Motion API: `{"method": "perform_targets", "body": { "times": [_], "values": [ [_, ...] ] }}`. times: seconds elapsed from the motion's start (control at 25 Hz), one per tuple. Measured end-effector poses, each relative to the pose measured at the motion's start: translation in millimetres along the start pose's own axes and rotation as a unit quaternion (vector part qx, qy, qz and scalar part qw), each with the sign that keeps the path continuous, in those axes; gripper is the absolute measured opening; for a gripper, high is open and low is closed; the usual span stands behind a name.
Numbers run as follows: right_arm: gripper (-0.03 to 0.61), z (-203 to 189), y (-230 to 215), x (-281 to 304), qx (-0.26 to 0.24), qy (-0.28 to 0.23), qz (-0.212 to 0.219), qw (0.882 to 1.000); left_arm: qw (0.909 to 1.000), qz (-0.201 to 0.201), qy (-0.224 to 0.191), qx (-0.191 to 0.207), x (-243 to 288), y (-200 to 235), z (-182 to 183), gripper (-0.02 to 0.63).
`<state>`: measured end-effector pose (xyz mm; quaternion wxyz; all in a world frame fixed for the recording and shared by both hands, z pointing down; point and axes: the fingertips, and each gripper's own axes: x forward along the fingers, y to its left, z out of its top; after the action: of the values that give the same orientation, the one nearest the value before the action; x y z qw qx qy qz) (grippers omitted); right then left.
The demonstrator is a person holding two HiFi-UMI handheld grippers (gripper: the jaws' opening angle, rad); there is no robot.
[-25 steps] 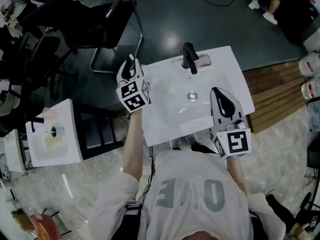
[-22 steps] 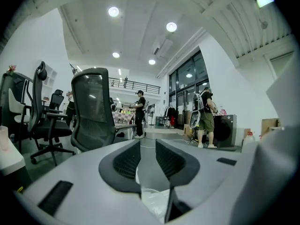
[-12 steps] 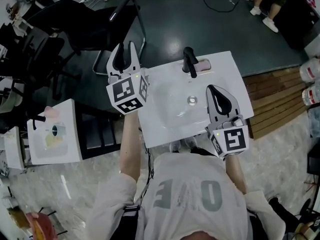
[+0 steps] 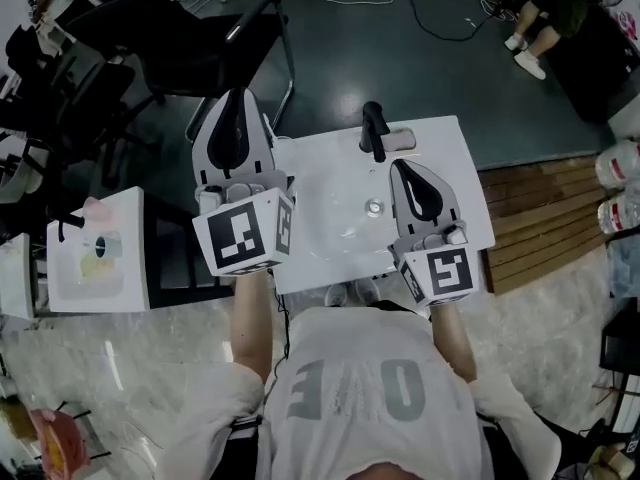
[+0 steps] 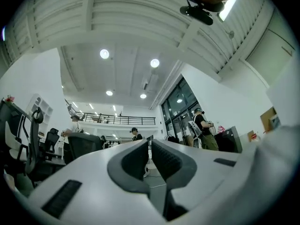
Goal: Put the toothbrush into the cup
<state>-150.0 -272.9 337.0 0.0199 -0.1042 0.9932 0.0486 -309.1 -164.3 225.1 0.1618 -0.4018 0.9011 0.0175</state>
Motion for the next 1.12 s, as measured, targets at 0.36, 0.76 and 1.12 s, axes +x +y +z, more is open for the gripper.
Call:
{"method": "perform_targets", "body": {
  "times": [0.36,0.76,1.12],
  "values": [
    [0.031,5.0,9.5,8.1,0.001,-0.014,0.031,0.999,0.9989,0.038,0.016,-0.022,-64.3,-5.6,-21.4,0.028],
    [0.031,-12.3,20.4,9.3,0.017,0.009,0.056,0.998,0.9958,0.052,0.068,-0.033,-89.0,-11.6,-56.5,0.028],
    [0.031,-10.7,25.5,8.9,0.013,0.008,0.061,0.998,0.9956,0.054,0.069,-0.035,-92.4,-10.7,-55.0,0.028]
  ]
}}
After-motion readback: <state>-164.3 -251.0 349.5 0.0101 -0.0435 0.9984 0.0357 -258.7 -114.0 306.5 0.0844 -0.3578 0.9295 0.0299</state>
